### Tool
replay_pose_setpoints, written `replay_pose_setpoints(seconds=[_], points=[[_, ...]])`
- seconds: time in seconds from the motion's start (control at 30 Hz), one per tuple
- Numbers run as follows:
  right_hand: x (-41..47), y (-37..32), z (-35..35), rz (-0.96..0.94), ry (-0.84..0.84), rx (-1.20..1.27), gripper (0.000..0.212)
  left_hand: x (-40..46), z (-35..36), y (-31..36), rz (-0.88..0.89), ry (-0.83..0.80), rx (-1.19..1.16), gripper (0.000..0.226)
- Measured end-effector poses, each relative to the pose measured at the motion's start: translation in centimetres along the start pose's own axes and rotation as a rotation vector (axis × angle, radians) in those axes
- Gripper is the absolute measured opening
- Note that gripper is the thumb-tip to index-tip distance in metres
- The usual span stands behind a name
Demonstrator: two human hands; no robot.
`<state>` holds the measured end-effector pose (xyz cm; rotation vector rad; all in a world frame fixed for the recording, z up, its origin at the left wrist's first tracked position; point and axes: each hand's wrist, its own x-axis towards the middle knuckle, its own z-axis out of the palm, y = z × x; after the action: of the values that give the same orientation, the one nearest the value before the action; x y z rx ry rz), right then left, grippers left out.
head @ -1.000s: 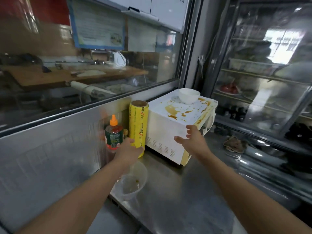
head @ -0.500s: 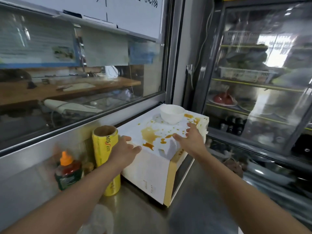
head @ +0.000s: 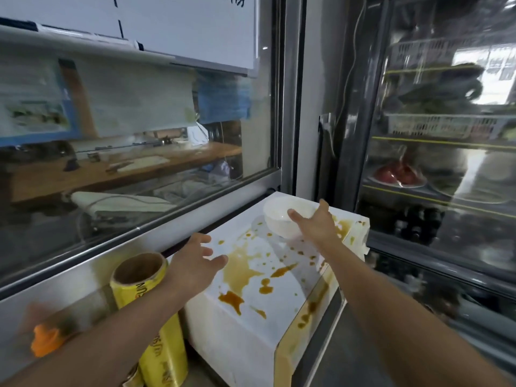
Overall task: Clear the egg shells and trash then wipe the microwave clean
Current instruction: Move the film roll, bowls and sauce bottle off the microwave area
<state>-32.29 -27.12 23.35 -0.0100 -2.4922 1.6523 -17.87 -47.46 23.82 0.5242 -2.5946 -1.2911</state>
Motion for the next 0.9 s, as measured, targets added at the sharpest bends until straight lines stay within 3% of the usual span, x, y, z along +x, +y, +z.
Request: replay_pose_setpoints(seconds=[0.47, 0.9], points=[[0.6, 1.2, 1.3, 0.138, -0.051, -0.017, 0.064, -0.2, 0.5, 0.1, 0.009, -0.005, 0.020, 0.051], [-2.3, 0.1, 2.1, 0.178, -0.095, 0.201, 0.054, -3.0, -1.6, -1.0, 0.017, 0.064, -0.024, 0.050]])
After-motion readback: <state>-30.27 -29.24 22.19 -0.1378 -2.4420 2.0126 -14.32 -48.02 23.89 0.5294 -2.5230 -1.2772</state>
